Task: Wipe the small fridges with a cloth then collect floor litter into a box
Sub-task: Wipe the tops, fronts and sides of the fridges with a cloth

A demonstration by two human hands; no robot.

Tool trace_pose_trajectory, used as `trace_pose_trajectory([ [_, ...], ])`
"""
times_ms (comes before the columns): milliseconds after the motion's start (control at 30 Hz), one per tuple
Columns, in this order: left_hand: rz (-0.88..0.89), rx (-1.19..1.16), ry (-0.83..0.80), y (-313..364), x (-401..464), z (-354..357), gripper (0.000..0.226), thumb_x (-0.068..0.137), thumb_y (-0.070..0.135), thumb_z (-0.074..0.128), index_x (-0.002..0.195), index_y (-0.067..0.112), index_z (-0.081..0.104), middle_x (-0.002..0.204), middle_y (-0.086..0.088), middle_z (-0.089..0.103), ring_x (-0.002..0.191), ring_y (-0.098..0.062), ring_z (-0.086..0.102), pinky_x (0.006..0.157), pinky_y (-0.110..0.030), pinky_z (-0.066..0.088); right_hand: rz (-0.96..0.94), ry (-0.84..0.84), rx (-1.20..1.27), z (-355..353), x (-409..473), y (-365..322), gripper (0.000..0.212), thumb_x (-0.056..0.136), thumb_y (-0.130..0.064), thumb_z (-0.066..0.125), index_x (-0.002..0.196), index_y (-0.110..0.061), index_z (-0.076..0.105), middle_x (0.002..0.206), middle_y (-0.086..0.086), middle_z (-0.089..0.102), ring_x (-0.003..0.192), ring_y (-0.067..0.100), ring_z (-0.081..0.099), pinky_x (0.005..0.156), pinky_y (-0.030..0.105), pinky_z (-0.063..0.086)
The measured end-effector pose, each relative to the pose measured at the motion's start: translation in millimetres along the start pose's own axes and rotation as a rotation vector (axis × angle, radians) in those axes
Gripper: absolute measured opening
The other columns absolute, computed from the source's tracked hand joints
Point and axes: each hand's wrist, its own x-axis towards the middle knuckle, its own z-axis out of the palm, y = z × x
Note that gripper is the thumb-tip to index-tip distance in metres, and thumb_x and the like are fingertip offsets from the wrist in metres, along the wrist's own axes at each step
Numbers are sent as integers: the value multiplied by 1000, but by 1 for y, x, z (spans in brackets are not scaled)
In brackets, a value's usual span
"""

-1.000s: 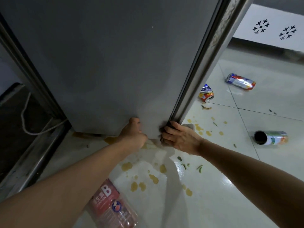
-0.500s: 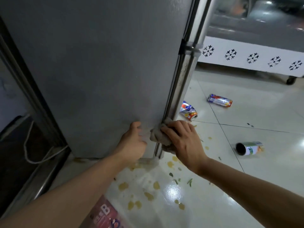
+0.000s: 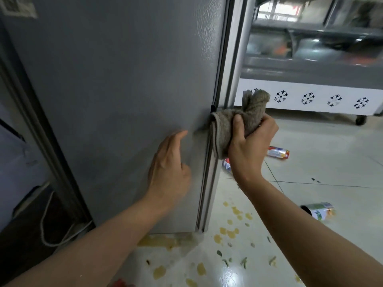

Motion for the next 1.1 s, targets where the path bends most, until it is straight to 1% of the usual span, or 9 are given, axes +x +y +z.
trace_pose_trajectory([
  [100, 65, 43, 73, 2, 10, -3, 73, 72, -12, 52, 138, 13, 37, 145, -2, 39, 134, -16, 32, 110, -20, 20, -107, -47, -75, 24, 3, 0, 51, 90, -21, 56, 132, -2, 35, 121, 9, 36, 110, 11, 30, 95, 6, 21],
  [133, 80, 56, 80, 1, 12, -4, 74, 70, -12, 52, 138, 12, 38, 146, -2, 38, 134, -17, 32, 110, -23, 20, -139, -57, -87, 30, 2, 3, 56, 89, -20, 57, 135, -2, 32, 123, 8, 37, 111, 11, 31, 96, 8, 22],
  [200, 118, 95, 70, 0, 16, -5, 76, 67, -11, 53, 139, 12, 38, 147, -2, 37, 134, -20, 32, 111, -26, 21, -120, -64, -58, 37, -1, 7, 60, 89, -21, 56, 139, -3, 29, 123, 5, 39, 111, 13, 40, 95, 17, 32],
  [300, 165, 192, 30, -5, 15, -1, 77, 68, -11, 52, 140, 11, 36, 152, -1, 29, 138, -21, 28, 112, -27, 17, -91, -35, -62, 42, -2, 14, 52, 91, -22, 54, 132, 1, 34, 118, 15, 46, 106, 27, 50, 91, 38, 43],
  [433, 167, 257, -29, -12, 7, 9, 78, 68, -13, 52, 141, 11, 36, 156, -1, 19, 141, -23, 23, 114, -40, 22, -103, 13, -44, 44, -5, 24, 42, 90, -27, 49, 119, 2, 39, 110, 17, 52, 98, 32, 53, 88, 47, 44],
  [633, 229, 379, -127, -35, -7, 27, 84, 66, -9, 58, 143, 12, 34, 156, -4, 20, 142, -22, 18, 111, -54, 26, -119, 110, -67, 50, -16, 39, 40, 90, -31, 44, 112, 2, 45, 100, 19, 56, 88, 34, 55, 79, 48, 47],
  [800, 301, 464, -129, -56, -16, 41, 86, 65, -5, 62, 143, 15, 30, 156, -2, 18, 141, -20, 16, 110, -55, 22, -102, 104, -117, 49, -31, 60, 46, 88, -39, 40, 108, 2, 46, 96, 19, 58, 85, 35, 56, 77, 49, 46],
  [967, 364, 552, -160, -83, -31, 55, 72, 74, 5, 42, 144, 17, 29, 157, 1, 18, 142, -17, 17, 110, -52, 16, -47, 68, -169, 46, -59, 95, 47, 89, -40, 41, 109, 1, 46, 95, 17, 55, 85, 34, 56, 77, 49, 47],
  [1100, 391, 606, -193, -103, -45, 65, 70, 77, 7, 34, 145, 17, 27, 157, 2, 17, 142, -16, 17, 110, -51, 17, 22, -28, -221, 38, -95, 139, 44, 88, -39, 43, 114, -3, 43, 101, 17, 54, 90, 32, 54, 81, 47, 47],
])
